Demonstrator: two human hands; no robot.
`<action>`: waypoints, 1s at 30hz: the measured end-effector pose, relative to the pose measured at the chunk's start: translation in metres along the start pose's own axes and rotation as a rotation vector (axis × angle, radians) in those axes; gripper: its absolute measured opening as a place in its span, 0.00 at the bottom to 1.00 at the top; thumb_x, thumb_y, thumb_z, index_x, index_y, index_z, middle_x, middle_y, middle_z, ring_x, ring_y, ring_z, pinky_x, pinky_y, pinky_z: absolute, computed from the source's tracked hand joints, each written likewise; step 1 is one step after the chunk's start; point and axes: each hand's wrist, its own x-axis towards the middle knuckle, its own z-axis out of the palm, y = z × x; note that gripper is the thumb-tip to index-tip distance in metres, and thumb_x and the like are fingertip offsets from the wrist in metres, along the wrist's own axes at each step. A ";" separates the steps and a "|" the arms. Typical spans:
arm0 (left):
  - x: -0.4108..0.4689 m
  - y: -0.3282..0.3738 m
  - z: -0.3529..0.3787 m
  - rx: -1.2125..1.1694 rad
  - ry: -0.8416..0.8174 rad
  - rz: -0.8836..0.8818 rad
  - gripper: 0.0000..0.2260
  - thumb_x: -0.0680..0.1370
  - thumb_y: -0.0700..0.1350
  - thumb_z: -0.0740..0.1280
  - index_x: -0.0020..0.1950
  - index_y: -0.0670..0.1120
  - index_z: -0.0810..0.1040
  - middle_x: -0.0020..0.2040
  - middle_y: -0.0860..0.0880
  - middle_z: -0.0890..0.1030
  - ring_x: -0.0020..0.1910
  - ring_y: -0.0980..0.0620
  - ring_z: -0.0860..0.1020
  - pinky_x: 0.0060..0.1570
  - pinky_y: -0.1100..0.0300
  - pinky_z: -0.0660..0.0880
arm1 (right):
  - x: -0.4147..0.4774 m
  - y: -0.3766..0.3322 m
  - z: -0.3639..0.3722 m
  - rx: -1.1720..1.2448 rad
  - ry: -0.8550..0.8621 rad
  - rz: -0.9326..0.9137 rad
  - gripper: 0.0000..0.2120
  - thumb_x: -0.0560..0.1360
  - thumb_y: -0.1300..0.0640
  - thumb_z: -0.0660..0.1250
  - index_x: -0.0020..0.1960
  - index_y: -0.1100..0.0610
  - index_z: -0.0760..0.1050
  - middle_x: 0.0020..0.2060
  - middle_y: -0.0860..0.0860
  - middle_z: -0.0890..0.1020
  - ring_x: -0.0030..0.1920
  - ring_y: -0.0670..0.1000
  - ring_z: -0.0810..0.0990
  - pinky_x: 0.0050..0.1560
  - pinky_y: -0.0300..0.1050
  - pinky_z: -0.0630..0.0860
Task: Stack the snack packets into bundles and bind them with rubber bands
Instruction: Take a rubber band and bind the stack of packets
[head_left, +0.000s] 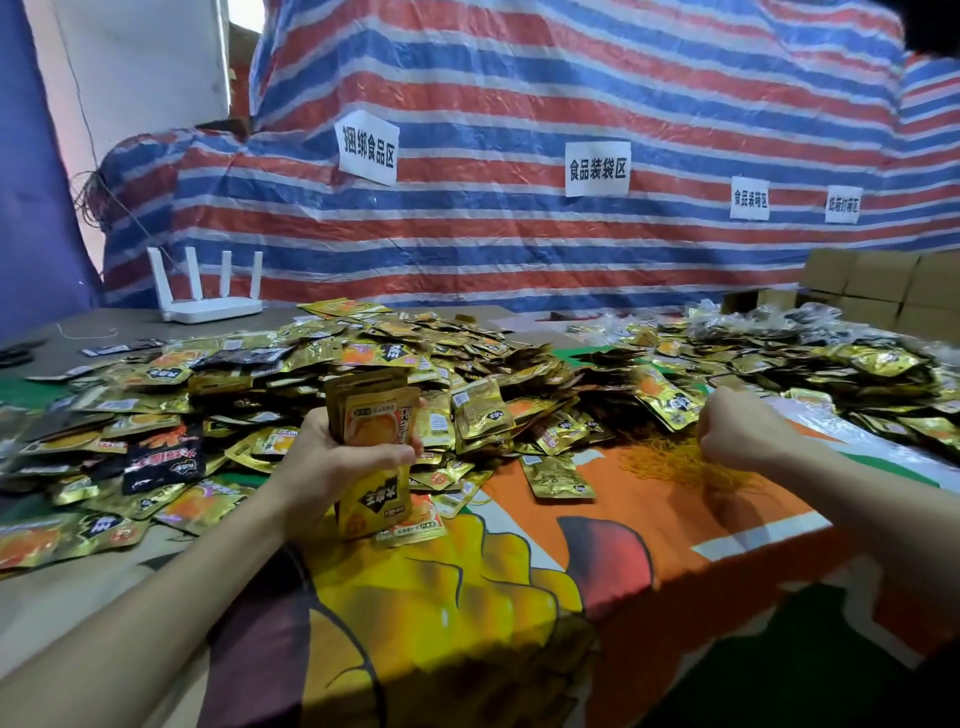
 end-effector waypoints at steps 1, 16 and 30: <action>0.000 0.000 0.000 0.005 0.009 -0.002 0.18 0.69 0.32 0.74 0.59 0.37 0.81 0.48 0.37 0.86 0.50 0.39 0.85 0.52 0.54 0.82 | 0.001 -0.001 -0.004 0.030 0.023 0.004 0.05 0.71 0.69 0.68 0.43 0.63 0.82 0.38 0.59 0.82 0.40 0.59 0.82 0.40 0.51 0.80; 0.007 0.002 -0.008 -0.232 0.073 -0.088 0.21 0.67 0.38 0.71 0.59 0.37 0.80 0.56 0.36 0.84 0.56 0.40 0.84 0.57 0.43 0.80 | 0.011 -0.042 -0.048 0.485 0.224 -0.243 0.04 0.73 0.64 0.74 0.48 0.61 0.83 0.43 0.56 0.85 0.40 0.51 0.82 0.40 0.41 0.78; 0.011 0.013 -0.031 -0.222 0.265 -0.316 0.14 0.67 0.33 0.74 0.52 0.36 0.84 0.45 0.37 0.86 0.41 0.41 0.85 0.39 0.54 0.81 | -0.045 -0.264 0.014 1.229 -0.113 -0.735 0.12 0.72 0.66 0.76 0.48 0.61 0.73 0.37 0.52 0.84 0.36 0.44 0.84 0.41 0.45 0.83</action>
